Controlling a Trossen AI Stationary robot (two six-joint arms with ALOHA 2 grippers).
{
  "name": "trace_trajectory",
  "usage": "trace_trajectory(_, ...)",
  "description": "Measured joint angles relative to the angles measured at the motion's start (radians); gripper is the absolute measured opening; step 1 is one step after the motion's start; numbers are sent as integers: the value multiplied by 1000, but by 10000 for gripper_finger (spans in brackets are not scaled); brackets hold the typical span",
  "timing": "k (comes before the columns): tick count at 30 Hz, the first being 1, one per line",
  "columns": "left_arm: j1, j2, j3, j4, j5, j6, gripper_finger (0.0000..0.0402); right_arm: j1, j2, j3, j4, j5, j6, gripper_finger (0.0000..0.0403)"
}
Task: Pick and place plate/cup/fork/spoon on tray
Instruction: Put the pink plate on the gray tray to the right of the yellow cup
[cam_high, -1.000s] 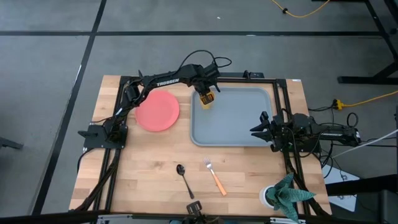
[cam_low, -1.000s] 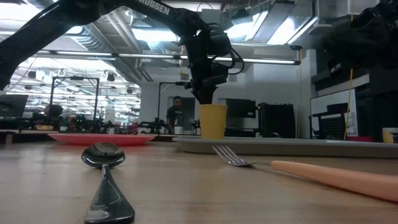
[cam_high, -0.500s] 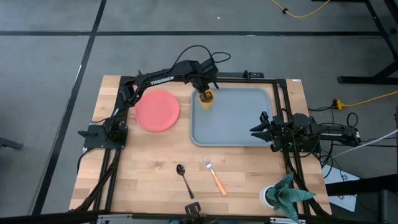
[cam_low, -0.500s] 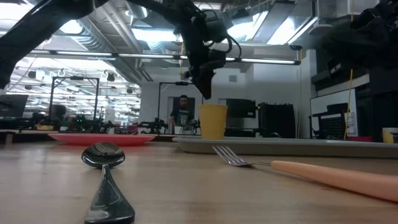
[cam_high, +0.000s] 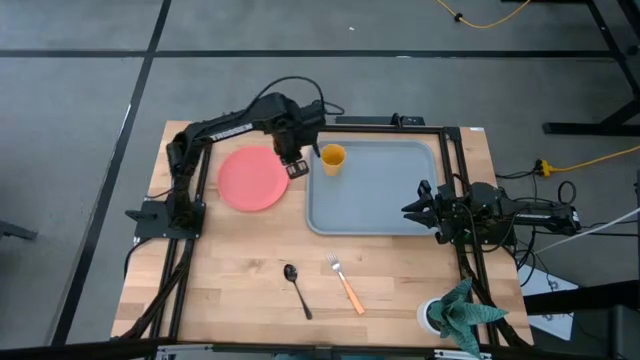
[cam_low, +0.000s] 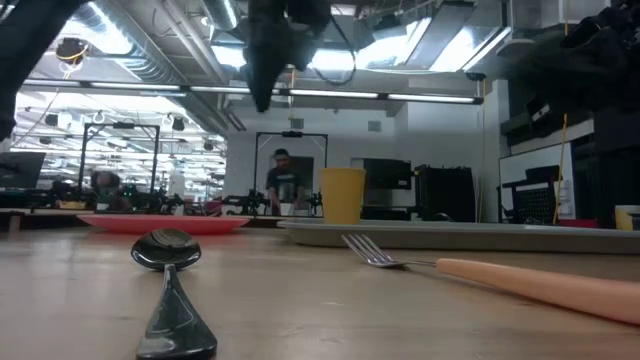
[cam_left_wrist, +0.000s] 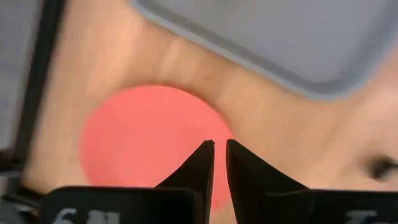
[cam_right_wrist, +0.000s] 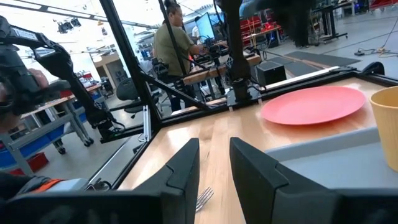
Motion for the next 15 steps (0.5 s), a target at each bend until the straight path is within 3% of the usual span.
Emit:
trace_trajectory(7,-125,-133,-172,-14,-52,26,37,0,1,0,-2,0,2,94)
trace_trajectory(15,-248,-354,-677,86,-203,-166,37,0,2,0,-14,1,-1,94)
